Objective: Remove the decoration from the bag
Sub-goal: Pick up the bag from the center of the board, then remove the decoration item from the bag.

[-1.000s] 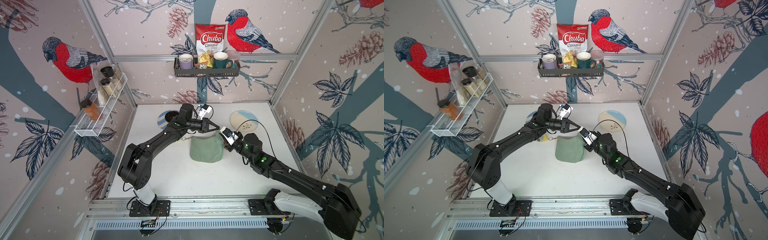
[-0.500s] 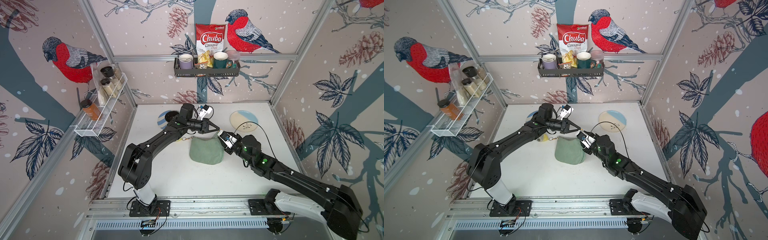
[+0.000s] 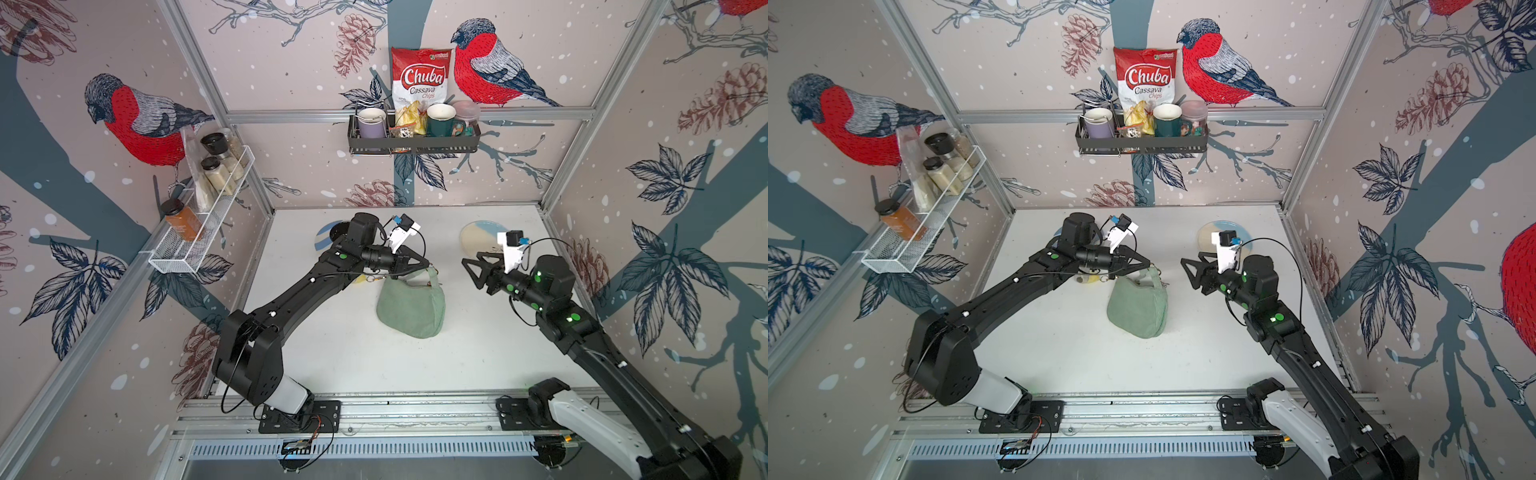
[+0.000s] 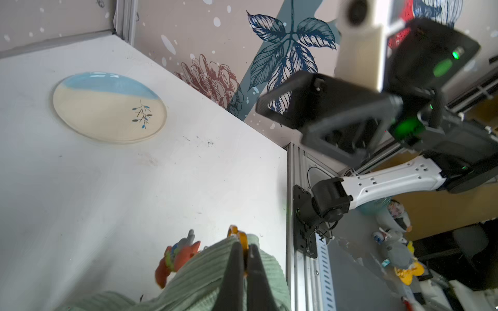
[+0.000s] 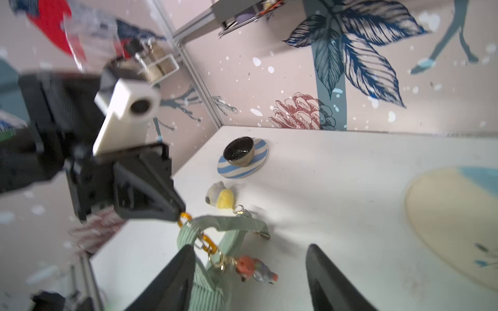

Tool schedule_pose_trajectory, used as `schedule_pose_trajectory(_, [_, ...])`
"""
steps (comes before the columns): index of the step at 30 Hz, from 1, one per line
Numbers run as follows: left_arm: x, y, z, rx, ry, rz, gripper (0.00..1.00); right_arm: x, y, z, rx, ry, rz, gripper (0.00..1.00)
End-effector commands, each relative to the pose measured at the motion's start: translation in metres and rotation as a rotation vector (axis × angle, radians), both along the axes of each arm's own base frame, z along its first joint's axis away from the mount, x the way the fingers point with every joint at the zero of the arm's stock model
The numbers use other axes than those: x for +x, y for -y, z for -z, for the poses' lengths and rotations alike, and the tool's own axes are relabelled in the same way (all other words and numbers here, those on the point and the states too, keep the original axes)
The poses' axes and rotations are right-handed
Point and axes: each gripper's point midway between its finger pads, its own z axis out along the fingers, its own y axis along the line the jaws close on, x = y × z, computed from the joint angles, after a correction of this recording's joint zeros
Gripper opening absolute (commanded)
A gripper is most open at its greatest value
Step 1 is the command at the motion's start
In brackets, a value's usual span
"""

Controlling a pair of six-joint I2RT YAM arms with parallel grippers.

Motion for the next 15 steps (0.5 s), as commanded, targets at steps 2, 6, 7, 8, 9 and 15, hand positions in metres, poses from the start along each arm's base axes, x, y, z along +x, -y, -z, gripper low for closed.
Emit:
schedule_pose_trajectory(2, [-0.008, 0.002, -0.035, -0.147, 0.300, 0.083, 0.00, -0.021, -0.021, -0.007, 0.282, -0.401, -0.229, 0.52])
schedule_pose_trajectory(6, [-0.009, 0.007, -0.049, -0.237, 0.310, 0.119, 0.00, -0.027, -0.041, -0.014, 0.304, -0.440, -0.321, 0.58])
schedule_pose_trajectory(7, [-0.008, 0.009, -0.053, -0.263, 0.311, 0.124, 0.00, -0.029, -0.045, -0.014, 0.296, -0.441, -0.342, 0.60])
schedule_pose_trajectory(8, [-0.007, 0.010, -0.056, -0.287, 0.305, 0.128, 0.00, -0.031, -0.050, -0.013, 0.290, -0.443, -0.365, 0.62])
schedule_pose_trajectory(9, [-0.006, 0.011, -0.061, -0.313, 0.300, 0.138, 0.00, -0.032, -0.054, -0.011, 0.284, -0.445, -0.386, 0.63])
schedule_pose_trajectory(15, [-0.011, 0.016, -0.080, -0.418, 0.218, 0.244, 0.00, -0.049, -0.070, -0.003, 0.140, -0.351, -0.470, 0.62])
